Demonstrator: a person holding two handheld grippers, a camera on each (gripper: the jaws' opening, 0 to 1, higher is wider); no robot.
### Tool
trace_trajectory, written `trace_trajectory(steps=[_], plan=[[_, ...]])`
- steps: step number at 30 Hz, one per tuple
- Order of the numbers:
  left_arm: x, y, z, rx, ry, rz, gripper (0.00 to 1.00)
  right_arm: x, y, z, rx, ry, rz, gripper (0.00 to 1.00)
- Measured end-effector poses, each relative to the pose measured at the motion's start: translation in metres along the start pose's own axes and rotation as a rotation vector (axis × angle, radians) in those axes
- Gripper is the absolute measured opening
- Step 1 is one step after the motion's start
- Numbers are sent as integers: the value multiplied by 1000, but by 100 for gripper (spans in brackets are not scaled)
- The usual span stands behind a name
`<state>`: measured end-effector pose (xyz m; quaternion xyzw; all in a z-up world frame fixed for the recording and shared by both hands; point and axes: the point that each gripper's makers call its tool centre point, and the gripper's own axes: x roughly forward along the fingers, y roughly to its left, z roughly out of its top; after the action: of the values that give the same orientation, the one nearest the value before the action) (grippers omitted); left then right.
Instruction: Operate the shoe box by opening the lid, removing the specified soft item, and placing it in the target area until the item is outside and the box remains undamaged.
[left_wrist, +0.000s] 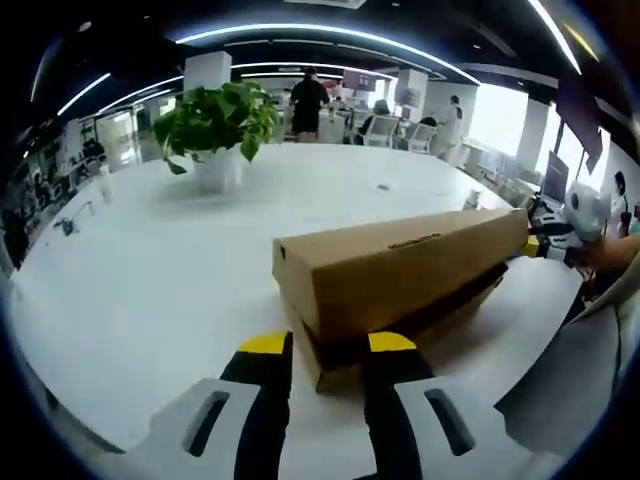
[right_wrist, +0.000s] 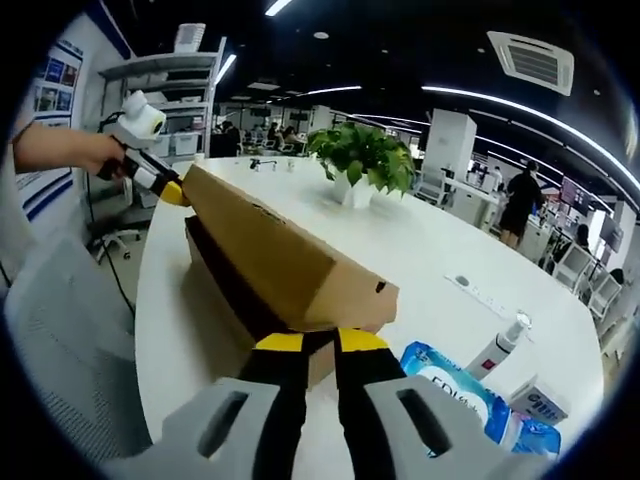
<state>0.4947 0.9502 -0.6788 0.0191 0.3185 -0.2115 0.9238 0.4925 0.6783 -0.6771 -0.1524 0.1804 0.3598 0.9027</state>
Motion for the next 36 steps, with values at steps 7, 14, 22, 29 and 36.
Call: trace_trajectory(steps=[7, 14, 22, 29, 36], plan=[[3, 0, -8, 16, 26, 6, 27, -1, 9, -5, -6, 9, 35, 16], [4, 0, -13, 32, 47, 11, 27, -1, 16, -10, 1, 19, 55, 22], [7, -1, -24, 59, 89, 18, 27, 1, 21, -20, 12, 47, 63, 22], [12, -4, -33, 80, 123, 11, 27, 6, 24, -30, 24, 74, 72, 22], [19, -11, -41, 78, 145, -10, 26, 9, 26, -39, 45, 94, 76, 22]])
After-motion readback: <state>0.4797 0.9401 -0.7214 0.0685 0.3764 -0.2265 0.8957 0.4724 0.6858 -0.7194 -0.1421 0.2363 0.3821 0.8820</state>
